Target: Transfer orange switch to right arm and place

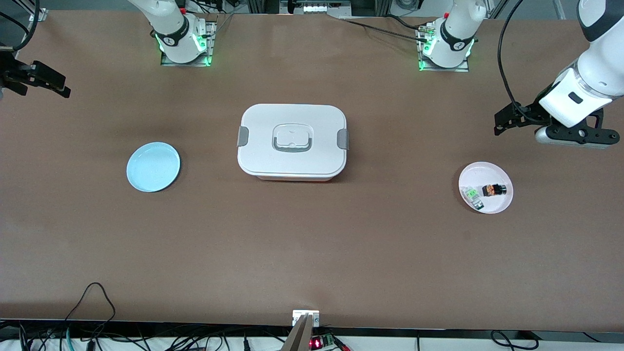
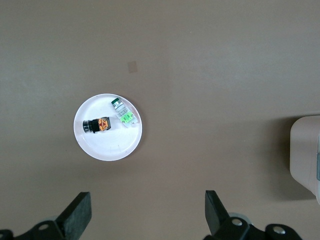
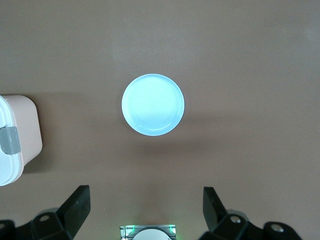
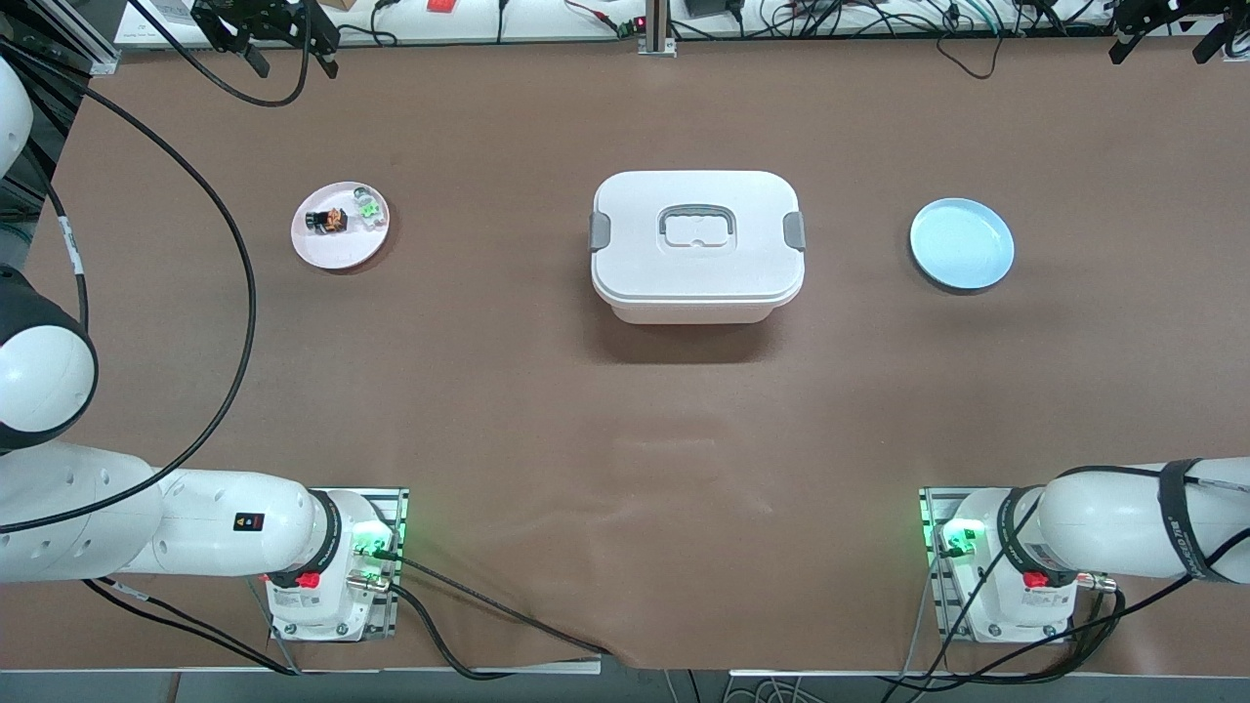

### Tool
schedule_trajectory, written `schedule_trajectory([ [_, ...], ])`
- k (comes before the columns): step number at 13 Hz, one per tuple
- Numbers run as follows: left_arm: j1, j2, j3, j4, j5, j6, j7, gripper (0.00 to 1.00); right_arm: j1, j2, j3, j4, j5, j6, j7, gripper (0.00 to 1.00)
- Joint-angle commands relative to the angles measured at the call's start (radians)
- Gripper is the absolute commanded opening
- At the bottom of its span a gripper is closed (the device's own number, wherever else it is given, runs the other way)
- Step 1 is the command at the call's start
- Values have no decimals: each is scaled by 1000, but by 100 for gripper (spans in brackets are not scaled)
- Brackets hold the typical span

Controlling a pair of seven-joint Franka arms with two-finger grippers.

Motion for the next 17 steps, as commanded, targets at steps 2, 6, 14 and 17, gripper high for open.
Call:
schedule_trajectory([
  [2, -5, -10, 0, 9, 24, -13, -5, 100, 1, -1, -6, -12, 13, 0, -7, 100],
  [6, -5, -9, -2, 9, 25, -13, -5, 100, 0, 28, -6, -12, 13, 3, -7, 100],
  [14, -5, -9, -2, 9, 24, -13, -5, 100, 23, 111, 2, -12, 19, 38, -7, 100],
  [17, -5, -9, -2, 9, 25, -13, -5, 100, 44, 143, 2, -11, 19, 49, -7, 100],
])
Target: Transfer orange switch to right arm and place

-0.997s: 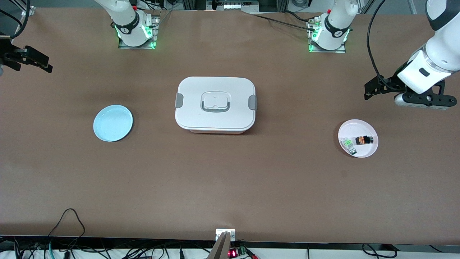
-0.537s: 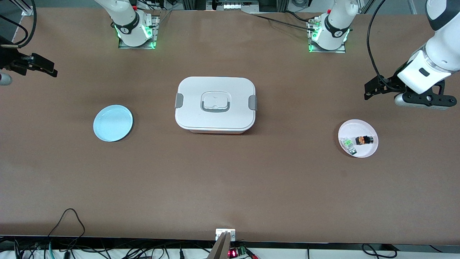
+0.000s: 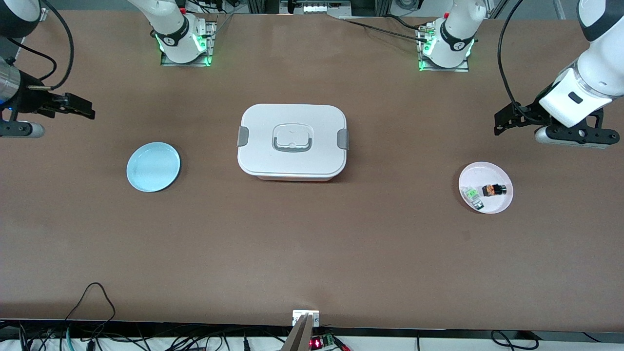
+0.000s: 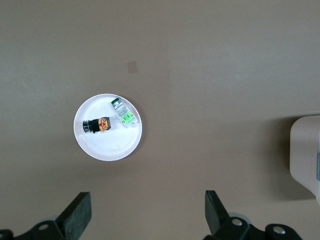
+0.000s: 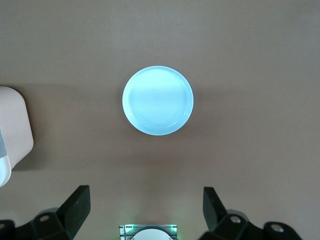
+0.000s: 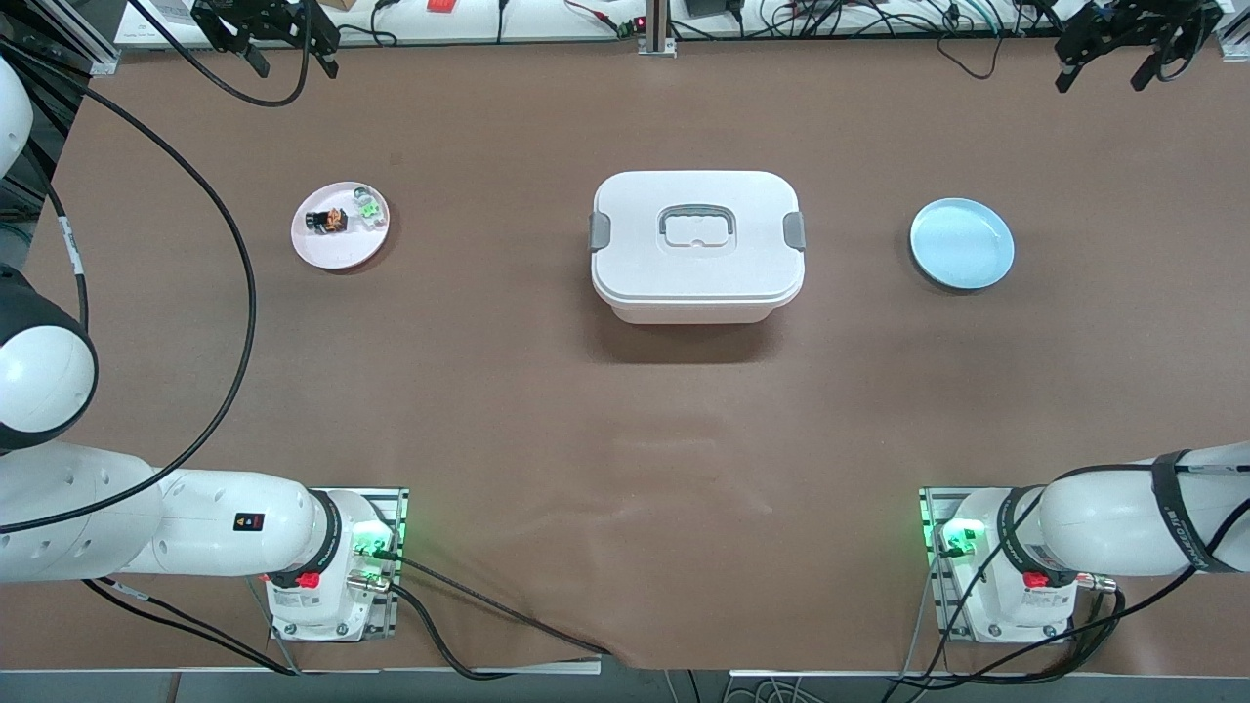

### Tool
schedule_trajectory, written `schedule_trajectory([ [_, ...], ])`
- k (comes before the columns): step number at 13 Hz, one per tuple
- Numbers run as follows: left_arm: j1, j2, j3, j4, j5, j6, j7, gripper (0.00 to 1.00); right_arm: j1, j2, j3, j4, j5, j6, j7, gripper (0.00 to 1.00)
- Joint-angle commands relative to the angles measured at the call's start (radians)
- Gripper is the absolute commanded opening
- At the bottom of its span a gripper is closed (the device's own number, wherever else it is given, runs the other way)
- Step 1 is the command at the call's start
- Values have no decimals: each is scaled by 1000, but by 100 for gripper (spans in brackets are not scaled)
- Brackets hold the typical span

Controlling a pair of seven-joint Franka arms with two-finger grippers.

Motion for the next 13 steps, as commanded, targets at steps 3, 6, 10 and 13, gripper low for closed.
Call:
schedule_trajectory([
  [3, -5, -10, 0, 9, 24, -13, -5, 100, 16, 28, -2, 1, 11, 11, -5, 100],
  [6, -5, -10, 0, 9, 25, -13, -5, 100, 16, 34, -2, 3, 13, 5, -5, 100],
  [10, -5, -10, -1, 9, 25, -13, -5, 100, 13, 34, -4, 6, 45, 9, -2, 100],
  [13, -5, -8, 0, 9, 24, -13, -5, 100, 14, 40, -4, 6, 38, 2, 4, 100],
])
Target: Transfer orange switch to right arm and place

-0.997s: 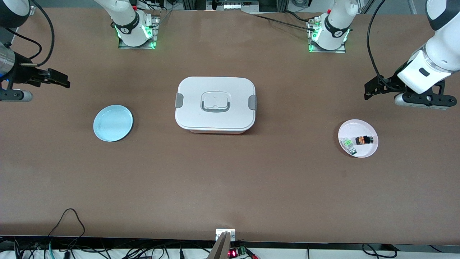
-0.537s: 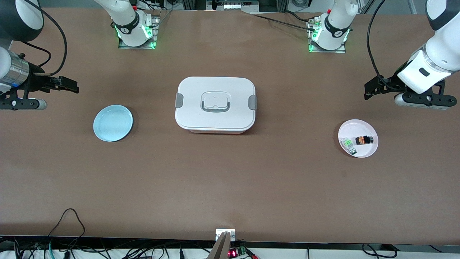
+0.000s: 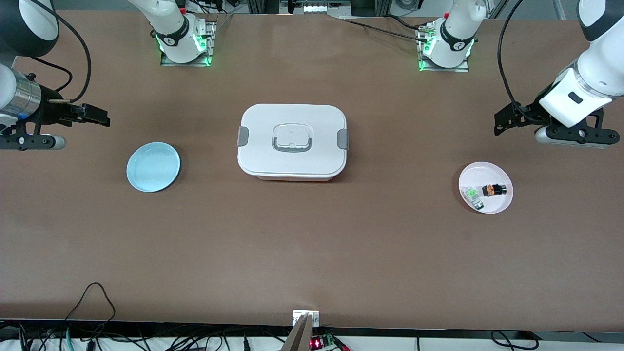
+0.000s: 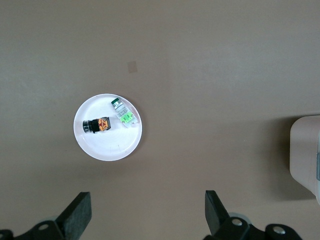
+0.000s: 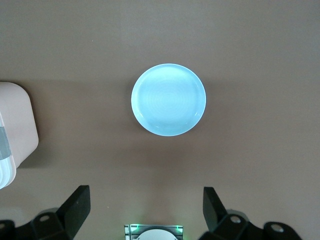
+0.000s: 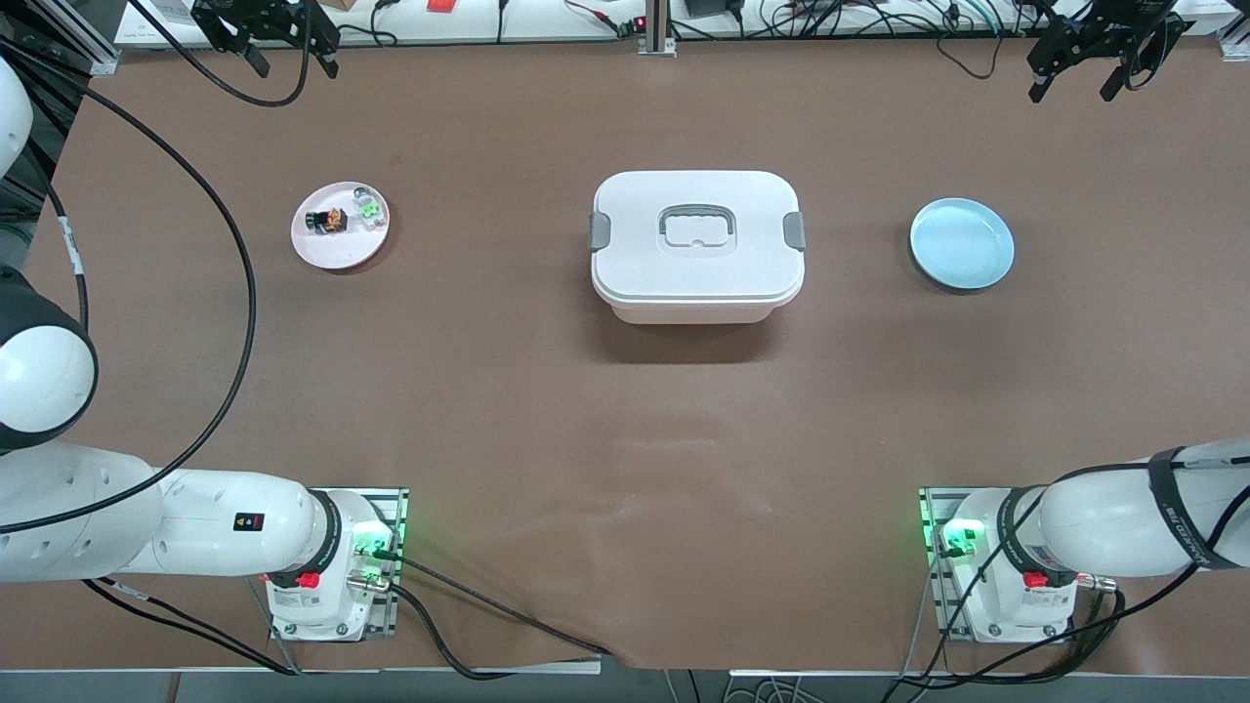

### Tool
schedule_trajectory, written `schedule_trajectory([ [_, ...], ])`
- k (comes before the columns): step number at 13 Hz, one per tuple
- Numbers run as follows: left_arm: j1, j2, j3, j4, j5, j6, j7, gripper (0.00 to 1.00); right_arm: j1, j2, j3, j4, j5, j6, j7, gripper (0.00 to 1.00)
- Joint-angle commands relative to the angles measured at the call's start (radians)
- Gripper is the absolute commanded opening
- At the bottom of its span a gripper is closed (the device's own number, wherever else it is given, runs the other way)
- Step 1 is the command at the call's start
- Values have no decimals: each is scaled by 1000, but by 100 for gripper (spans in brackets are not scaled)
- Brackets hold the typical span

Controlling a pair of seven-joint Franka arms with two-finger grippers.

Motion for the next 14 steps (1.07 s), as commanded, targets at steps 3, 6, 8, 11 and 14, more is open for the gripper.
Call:
schedule_trajectory([
  [3, -5, -10, 0, 9, 25, -13, -5, 100, 0, 4, -4, 5, 9, 4, 8, 100],
  [6, -5, -10, 0, 9, 24, -13, -5, 100, -3, 6, -4, 4, 4, 20, 8, 100],
  [8, -5, -10, 0, 9, 24, -13, -5, 100, -8, 14, -7, 4, 4, 25, 8, 100],
  [11, -5, -10, -1, 9, 24, -15, -3, 100, -9, 17, -8, 4, 6, 28, 8, 100],
  [14, -3, -10, 3, 9, 24, -15, 1, 100, -9, 17, -8, 4, 6, 27, 8, 100],
])
